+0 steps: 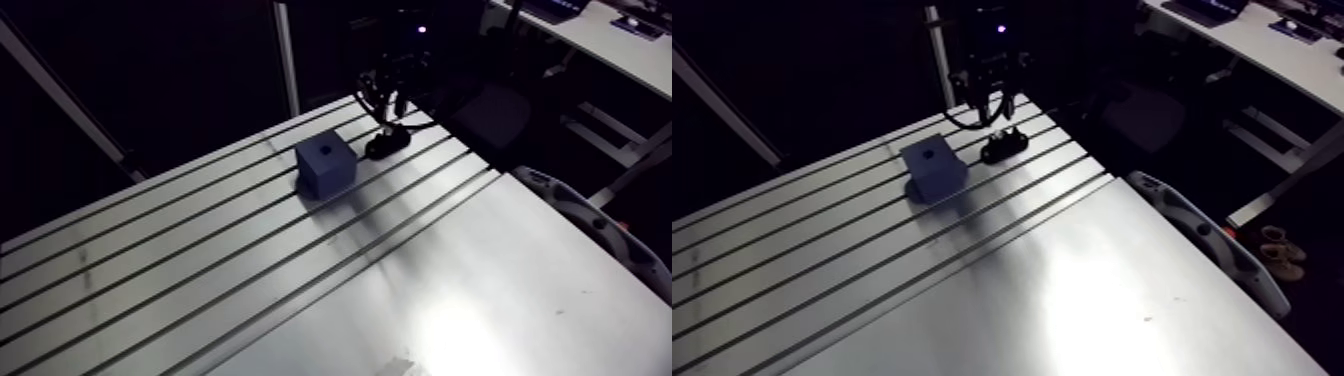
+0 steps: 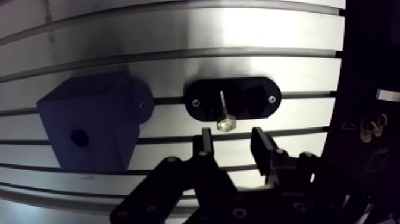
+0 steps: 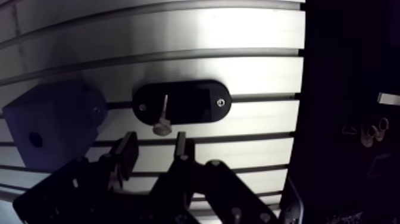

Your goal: Pick up the M10 bolt and insert it into the hex recess until seated.

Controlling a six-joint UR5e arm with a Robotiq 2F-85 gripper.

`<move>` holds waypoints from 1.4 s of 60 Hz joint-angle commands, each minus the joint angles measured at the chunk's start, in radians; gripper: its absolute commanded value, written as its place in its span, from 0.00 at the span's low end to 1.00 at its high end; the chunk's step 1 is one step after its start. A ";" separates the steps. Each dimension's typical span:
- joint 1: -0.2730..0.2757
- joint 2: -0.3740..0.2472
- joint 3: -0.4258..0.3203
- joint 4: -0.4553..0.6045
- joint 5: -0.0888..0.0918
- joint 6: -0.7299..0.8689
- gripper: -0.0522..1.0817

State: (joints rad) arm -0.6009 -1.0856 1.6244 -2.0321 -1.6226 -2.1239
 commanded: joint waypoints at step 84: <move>-0.008 -0.001 0.051 -0.096 0.039 -0.032 0.52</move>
State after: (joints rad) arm -0.6091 -1.0884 1.6753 -2.1277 -1.5826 -2.1548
